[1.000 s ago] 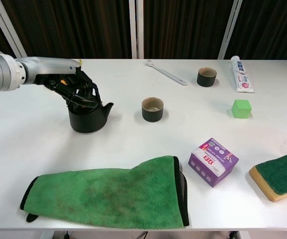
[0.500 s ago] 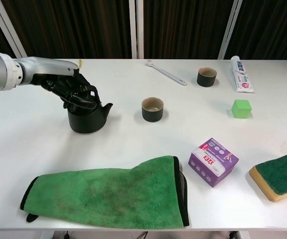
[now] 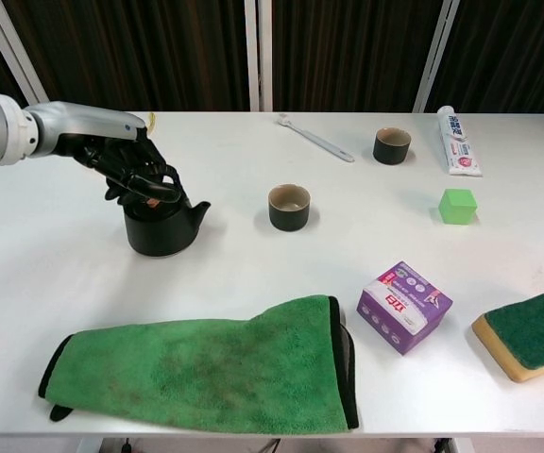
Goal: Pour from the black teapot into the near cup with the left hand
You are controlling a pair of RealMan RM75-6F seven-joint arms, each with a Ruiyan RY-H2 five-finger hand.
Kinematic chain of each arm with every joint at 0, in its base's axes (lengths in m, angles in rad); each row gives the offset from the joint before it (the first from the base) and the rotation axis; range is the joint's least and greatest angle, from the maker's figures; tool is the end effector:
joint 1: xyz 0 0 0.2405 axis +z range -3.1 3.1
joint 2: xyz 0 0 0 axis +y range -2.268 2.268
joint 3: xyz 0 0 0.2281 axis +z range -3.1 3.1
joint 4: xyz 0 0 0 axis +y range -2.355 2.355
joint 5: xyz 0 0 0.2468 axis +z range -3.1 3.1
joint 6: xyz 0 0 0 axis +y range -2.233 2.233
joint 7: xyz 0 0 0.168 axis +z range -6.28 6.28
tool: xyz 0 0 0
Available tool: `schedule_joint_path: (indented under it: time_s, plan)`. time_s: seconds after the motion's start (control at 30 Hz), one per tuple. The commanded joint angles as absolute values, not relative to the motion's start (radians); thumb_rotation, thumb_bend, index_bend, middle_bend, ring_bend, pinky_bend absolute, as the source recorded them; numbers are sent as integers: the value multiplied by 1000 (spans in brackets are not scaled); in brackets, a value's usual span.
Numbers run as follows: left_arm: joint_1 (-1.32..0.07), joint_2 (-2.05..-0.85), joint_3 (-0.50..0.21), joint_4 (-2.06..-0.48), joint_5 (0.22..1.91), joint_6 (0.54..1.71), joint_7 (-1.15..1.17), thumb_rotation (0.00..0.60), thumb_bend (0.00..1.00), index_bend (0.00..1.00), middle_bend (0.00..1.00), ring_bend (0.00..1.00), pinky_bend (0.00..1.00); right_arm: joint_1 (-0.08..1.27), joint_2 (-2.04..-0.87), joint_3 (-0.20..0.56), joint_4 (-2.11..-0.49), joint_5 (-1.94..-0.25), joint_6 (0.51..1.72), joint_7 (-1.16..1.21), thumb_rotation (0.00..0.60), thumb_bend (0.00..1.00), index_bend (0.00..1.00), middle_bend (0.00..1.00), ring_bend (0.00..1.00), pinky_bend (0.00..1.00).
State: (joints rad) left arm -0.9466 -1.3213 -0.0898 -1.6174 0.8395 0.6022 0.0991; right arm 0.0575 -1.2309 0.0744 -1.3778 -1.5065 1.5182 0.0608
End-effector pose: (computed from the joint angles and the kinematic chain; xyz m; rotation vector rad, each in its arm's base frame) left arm -0.1243 0.3528 -0.0600 -2.0145 -1.3978 -0.7046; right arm -0.3386 -0.2053 0.1142 1.3445 -0.8286 0.8777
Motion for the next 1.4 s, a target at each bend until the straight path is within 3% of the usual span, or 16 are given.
schedule_joint_path:
  time_s: [0.03,0.37,0.53,0.63,0.8,0.9,1.03,1.4]
  plan:
    - [-947,-1320,-90,-1619,842,607,97,276,123,663,733,714,305,58,-1232,74,-1377,-1507,1518,61,600,305,0,0,0,0]
    - [-935,-1319,-96,-1635,874,650,87,264,124,736,797,773,308,56,-1229,76,-1378,-1507,1523,63,600,305,0,0,0,0]
    - [-899,-1355,-107,-1630,924,769,103,184,113,815,863,830,319,57,-1229,75,-1381,-1508,1521,62,600,304,0,0,0,0]
    - [-859,-1412,-122,-1617,964,910,126,157,79,885,923,882,328,58,-1229,75,-1382,-1508,1519,61,600,305,0,0,0,0]
    - [-799,-1525,-141,-1543,1066,1113,144,160,61,993,999,970,370,59,-1228,73,-1386,-1510,1519,55,600,305,0,0,0,0]
    - [-778,-1576,-152,-1490,1110,1179,143,194,83,1000,1000,997,400,59,-1228,72,-1387,-1510,1517,52,600,305,0,0,0,0]
    - [-760,-1616,-156,-1431,1159,1224,139,207,128,1000,1000,1000,450,60,-1227,73,-1388,-1508,1516,48,600,304,0,0,0,0]
    - [-732,-1651,-187,-1345,1240,1277,123,207,139,1000,1000,1000,545,65,-1231,73,-1398,-1512,1514,23,600,292,0,0,0,0]
